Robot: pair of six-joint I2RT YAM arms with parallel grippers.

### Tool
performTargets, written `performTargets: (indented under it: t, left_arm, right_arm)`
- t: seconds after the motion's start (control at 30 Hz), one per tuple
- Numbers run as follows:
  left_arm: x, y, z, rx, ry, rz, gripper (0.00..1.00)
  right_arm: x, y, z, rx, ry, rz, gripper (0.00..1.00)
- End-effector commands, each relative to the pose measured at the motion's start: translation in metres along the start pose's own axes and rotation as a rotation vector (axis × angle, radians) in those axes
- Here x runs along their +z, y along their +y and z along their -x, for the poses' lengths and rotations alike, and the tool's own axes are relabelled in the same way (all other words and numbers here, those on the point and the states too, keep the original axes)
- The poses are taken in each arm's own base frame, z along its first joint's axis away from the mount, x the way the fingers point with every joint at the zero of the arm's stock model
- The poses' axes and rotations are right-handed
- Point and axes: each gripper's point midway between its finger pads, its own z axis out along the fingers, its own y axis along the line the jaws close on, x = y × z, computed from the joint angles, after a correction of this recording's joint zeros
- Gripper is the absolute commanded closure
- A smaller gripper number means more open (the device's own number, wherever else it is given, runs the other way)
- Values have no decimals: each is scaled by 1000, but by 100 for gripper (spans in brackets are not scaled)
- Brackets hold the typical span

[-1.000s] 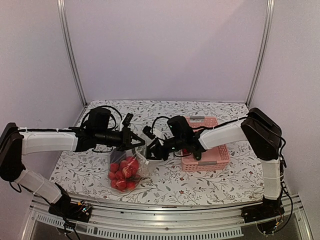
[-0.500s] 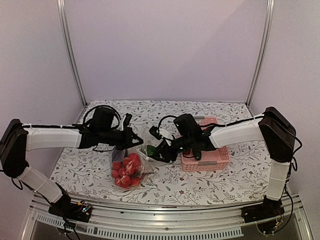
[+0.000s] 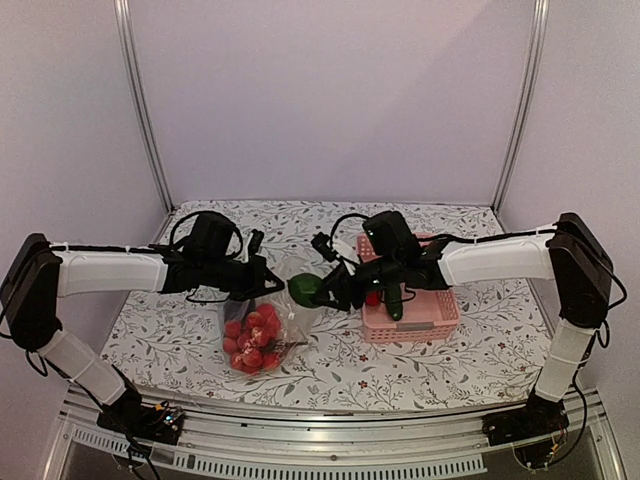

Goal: Open the zip-top bag and remove the fake food

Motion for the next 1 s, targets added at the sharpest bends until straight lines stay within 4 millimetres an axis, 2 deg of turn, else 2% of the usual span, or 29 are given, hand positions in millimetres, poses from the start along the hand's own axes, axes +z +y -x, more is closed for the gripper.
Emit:
performTargets:
  t: [0.0, 0.17, 0.27, 0.4, 0.5, 0.57, 0.67, 0.77, 0.97]
  left_arm:
    - [0, 8, 4, 1, 0, 36, 100]
    - [1, 8, 5, 5, -1, 37, 100]
    - [1, 8, 5, 6, -1, 36, 100]
    - [1, 7, 6, 10, -3, 33, 100]
    - [1, 4, 8, 15, -2, 27, 100]
    - [1, 2, 9, 23, 1, 23, 100]
    - [3, 0, 11, 32, 10, 22, 100]
    - [4, -1, 12, 36, 12, 18, 100]
    - [7, -2, 14, 36, 17, 16, 100]
  right_arm:
    - [-30, -15, 47, 25, -119, -24, 62]
    - [-49, -29, 55, 109, -170, -25, 62]
    - [-63, -44, 54, 153, -187, -67, 62]
    - [-99, -74, 48, 227, -220, -201, 62]
    - [-132, -114, 24, 324, -213, -345, 60]
    - [-155, -136, 7, 374, -204, -445, 60]
    - [-178, -162, -19, 432, -168, -560, 60]
    - [-183, -177, -39, 449, -106, -624, 59]
    - [-169, -197, -71, 503, 7, -663, 57]
